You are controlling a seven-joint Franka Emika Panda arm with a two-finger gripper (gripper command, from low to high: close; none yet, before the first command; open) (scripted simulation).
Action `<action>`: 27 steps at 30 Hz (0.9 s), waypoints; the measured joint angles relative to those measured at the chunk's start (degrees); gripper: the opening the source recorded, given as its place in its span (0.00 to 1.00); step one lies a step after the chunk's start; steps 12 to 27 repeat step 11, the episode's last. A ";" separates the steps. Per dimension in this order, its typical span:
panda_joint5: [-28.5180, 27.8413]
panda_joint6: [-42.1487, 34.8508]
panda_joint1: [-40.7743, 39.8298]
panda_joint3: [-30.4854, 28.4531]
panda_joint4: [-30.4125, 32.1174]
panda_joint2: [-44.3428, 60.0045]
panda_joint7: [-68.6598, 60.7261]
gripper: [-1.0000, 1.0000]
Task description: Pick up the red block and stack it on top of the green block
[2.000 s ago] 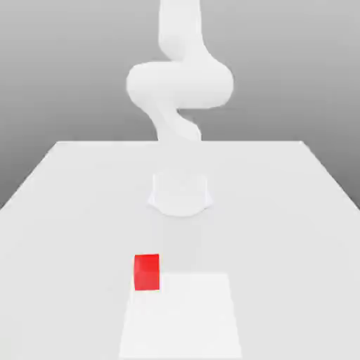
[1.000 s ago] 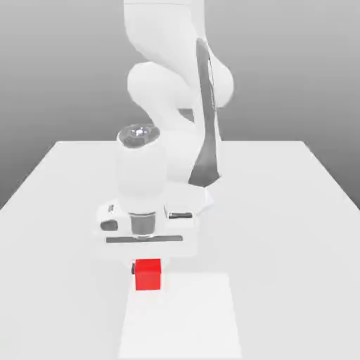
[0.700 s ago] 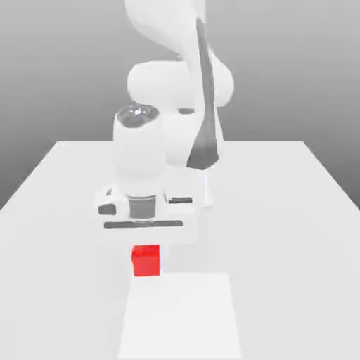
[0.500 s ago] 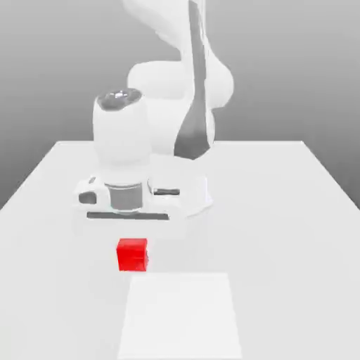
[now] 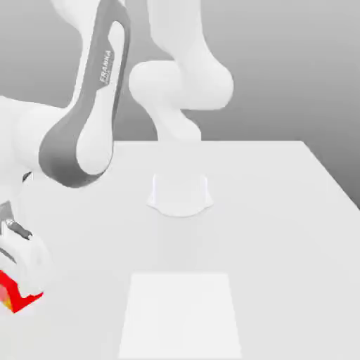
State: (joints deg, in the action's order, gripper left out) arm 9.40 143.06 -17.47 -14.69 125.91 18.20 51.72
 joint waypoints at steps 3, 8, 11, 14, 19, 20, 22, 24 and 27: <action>0.91 -2.31 -1.35 -1.75 -5.93 3.84 3.25 0.00; 3.83 2.62 -3.15 -0.31 -8.04 11.13 2.38 1.00; 3.83 2.62 -3.15 -0.31 -8.04 11.13 2.38 1.00; 3.83 2.62 -3.15 -0.31 -8.04 11.13 2.38 1.00; 3.83 2.62 -3.15 -0.31 -8.04 11.13 2.38 1.00; 3.83 2.62 -3.15 -0.31 -8.04 11.13 2.38 1.00; 3.83 2.62 -3.15 -0.31 -8.04 11.13 2.38 1.00; 3.83 2.62 -3.15 -0.31 -8.04 11.13 2.38 1.00; 3.83 2.62 -3.15 -0.31 -8.04 11.13 2.38 1.00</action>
